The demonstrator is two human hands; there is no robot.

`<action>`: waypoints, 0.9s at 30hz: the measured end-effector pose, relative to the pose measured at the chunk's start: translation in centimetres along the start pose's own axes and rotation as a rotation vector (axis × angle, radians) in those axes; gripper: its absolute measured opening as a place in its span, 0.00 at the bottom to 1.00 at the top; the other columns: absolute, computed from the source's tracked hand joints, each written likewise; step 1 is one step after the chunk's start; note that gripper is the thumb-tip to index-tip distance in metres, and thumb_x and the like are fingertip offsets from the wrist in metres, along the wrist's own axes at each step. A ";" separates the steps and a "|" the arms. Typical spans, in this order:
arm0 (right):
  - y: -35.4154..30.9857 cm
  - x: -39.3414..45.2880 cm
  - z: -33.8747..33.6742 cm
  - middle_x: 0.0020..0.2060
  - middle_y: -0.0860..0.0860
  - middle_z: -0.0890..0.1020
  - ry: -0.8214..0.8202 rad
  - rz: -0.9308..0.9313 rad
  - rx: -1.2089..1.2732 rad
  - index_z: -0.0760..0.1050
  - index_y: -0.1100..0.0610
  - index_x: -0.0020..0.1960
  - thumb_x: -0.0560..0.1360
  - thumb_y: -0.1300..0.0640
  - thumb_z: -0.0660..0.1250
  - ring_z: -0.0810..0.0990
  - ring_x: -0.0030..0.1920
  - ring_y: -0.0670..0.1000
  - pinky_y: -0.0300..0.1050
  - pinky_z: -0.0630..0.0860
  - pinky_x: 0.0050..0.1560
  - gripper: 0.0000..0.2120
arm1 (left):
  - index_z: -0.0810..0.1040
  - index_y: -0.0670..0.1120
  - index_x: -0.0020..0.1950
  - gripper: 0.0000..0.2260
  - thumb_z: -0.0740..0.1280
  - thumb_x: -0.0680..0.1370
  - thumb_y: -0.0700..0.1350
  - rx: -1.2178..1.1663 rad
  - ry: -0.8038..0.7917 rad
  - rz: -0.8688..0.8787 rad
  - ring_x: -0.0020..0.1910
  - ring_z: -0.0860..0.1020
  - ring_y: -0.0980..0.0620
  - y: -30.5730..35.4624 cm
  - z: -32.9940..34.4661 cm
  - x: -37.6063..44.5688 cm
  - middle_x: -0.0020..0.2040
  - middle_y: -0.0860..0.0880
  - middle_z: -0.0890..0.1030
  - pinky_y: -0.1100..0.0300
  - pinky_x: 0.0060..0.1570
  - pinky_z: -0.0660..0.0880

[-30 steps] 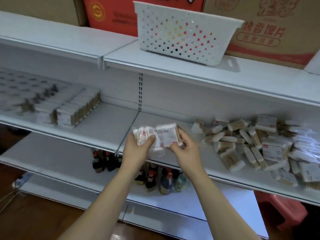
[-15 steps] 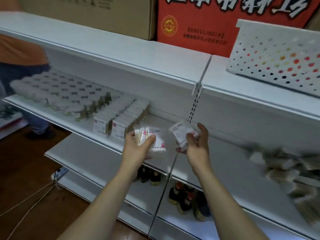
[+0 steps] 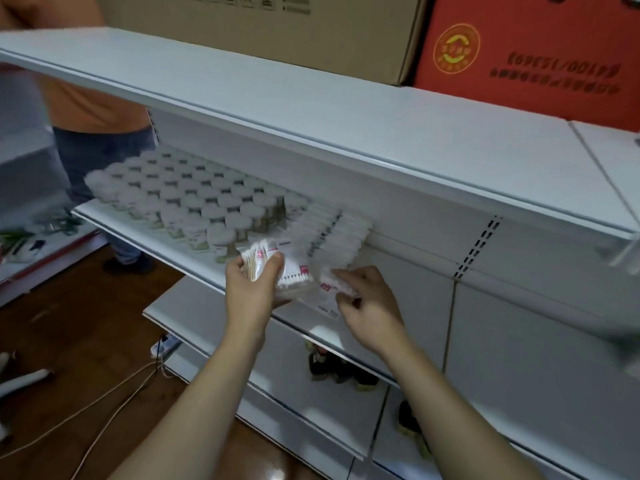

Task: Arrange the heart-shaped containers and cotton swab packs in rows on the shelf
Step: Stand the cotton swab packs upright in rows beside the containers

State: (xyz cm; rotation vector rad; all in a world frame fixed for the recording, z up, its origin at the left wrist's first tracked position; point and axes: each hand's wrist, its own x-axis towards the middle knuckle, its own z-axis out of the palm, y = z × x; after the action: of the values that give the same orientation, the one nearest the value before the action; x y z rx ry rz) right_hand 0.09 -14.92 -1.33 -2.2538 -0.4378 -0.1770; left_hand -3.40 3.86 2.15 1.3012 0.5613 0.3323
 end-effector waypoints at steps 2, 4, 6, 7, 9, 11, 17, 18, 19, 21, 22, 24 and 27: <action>-0.3 0.1 2.0 0.57 0.54 0.75 0.039 -0.048 -0.112 0.77 0.55 0.66 0.76 0.60 0.68 0.78 0.54 0.53 0.39 0.73 0.54 0.18 | 0.65 0.51 0.66 0.23 0.73 0.77 0.49 0.029 -0.050 -0.015 0.50 0.82 0.46 0.3 -0.9 1.1 0.52 0.56 0.75 0.49 0.42 0.84; -0.4 0.0 3.7 0.56 0.55 0.78 0.102 -0.037 -0.194 0.78 0.58 0.62 0.75 0.59 0.68 0.79 0.53 0.56 0.43 0.75 0.52 0.16 | 0.66 0.50 0.66 0.23 0.73 0.77 0.48 0.064 -0.109 -0.020 0.48 0.82 0.49 0.8 -1.8 2.1 0.52 0.55 0.75 0.53 0.38 0.84; -0.3 0.1 5.0 0.54 0.55 0.79 0.201 -0.062 -0.277 0.80 0.58 0.58 0.74 0.60 0.69 0.77 0.53 0.58 0.44 0.75 0.51 0.14 | 0.66 0.49 0.67 0.23 0.73 0.77 0.48 0.081 -0.167 -0.032 0.48 0.81 0.51 1.3 -2.8 3.3 0.52 0.55 0.74 0.56 0.36 0.83; -0.1 0.2 5.4 0.53 0.56 0.79 0.250 -0.074 -0.320 0.81 0.59 0.57 0.73 0.61 0.70 0.76 0.53 0.58 0.45 0.76 0.50 0.13 | 0.66 0.49 0.68 0.24 0.73 0.77 0.49 0.085 -0.196 -0.041 0.48 0.81 0.51 1.3 -3.3 3.9 0.53 0.55 0.74 0.55 0.37 0.83; 0.1 0.3 6.2 0.52 0.57 0.78 0.313 -0.080 -0.378 0.82 0.59 0.56 0.70 0.62 0.74 0.75 0.53 0.58 0.46 0.77 0.49 0.14 | 0.66 0.48 0.70 0.25 0.73 0.77 0.50 0.100 -0.249 -0.054 0.51 0.81 0.50 1.3 -4.2 4.7 0.54 0.55 0.74 0.53 0.39 0.84; -0.2 0.2 6.8 0.50 0.57 0.78 0.337 -0.092 -0.438 0.83 0.58 0.54 0.69 0.63 0.75 0.75 0.52 0.59 0.47 0.78 0.47 0.13 | 0.68 0.46 0.69 0.25 0.73 0.77 0.49 0.103 -0.283 -0.050 0.51 0.81 0.49 1.2 -4.8 5.2 0.56 0.52 0.76 0.54 0.37 0.83; -0.8 0.2 7.4 0.54 0.59 0.78 0.385 -0.104 -0.554 0.83 0.56 0.55 0.69 0.59 0.74 0.77 0.53 0.61 0.50 0.78 0.50 0.14 | 0.66 0.45 0.73 0.28 0.73 0.76 0.49 0.108 -0.371 -0.045 0.53 0.81 0.49 1.4 -5.5 6.4 0.63 0.47 0.76 0.53 0.38 0.83; -0.8 0.2 7.4 0.55 0.59 0.78 0.378 -0.090 -0.568 0.83 0.56 0.56 0.70 0.59 0.74 0.77 0.54 0.61 0.51 0.78 0.51 0.15 | 0.65 0.45 0.73 0.30 0.74 0.76 0.49 0.102 -0.376 -0.047 0.54 0.81 0.48 1.4 -5.5 6.6 0.64 0.47 0.75 0.53 0.38 0.83; -0.8 0.1 7.5 0.56 0.59 0.78 0.370 -0.072 -0.578 0.82 0.55 0.58 0.70 0.57 0.73 0.76 0.55 0.61 0.52 0.78 0.52 0.16 | 0.65 0.45 0.74 0.30 0.74 0.76 0.49 0.095 -0.378 -0.051 0.55 0.80 0.48 1.4 -5.5 6.7 0.65 0.46 0.75 0.52 0.39 0.83; -0.8 -0.1 7.5 0.59 0.59 0.77 0.364 -0.044 -0.594 0.81 0.56 0.61 0.72 0.54 0.71 0.76 0.57 0.61 0.53 0.78 0.54 0.19 | 0.65 0.46 0.73 0.30 0.74 0.76 0.50 0.107 -0.391 -0.045 0.56 0.79 0.50 1.5 -5.3 6.8 0.65 0.47 0.74 0.51 0.40 0.84; -1.0 -0.2 7.3 0.60 0.59 0.77 0.367 -0.025 -0.599 0.80 0.57 0.63 0.72 0.53 0.71 0.76 0.58 0.61 0.53 0.78 0.56 0.20 | 0.65 0.46 0.73 0.29 0.74 0.76 0.50 0.122 -0.402 -0.032 0.58 0.78 0.50 1.6 -5.2 6.7 0.66 0.47 0.73 0.51 0.40 0.84; -1.6 -0.2 6.8 0.60 0.59 0.78 0.412 -0.002 -0.606 0.78 0.59 0.64 0.74 0.52 0.70 0.75 0.58 0.60 0.52 0.76 0.58 0.21 | 0.65 0.47 0.72 0.29 0.74 0.75 0.51 0.125 -0.433 -0.019 0.59 0.77 0.50 1.9 -4.8 6.7 0.67 0.48 0.72 0.53 0.40 0.84; -4.0 -0.4 5.9 0.56 0.54 0.80 0.510 0.112 -0.392 0.79 0.58 0.63 0.77 0.51 0.63 0.75 0.57 0.55 0.43 0.74 0.56 0.18 | 0.67 0.48 0.70 0.31 0.76 0.73 0.53 0.102 -0.456 -0.005 0.58 0.77 0.54 1.7 -3.8 6.7 0.65 0.50 0.72 0.55 0.41 0.83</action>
State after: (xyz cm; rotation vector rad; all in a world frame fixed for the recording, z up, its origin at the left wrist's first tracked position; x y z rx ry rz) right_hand -1.87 -8.18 -2.56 -2.4833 0.0010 -0.8156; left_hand 0.13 10.97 1.85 1.4182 0.1962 -0.0033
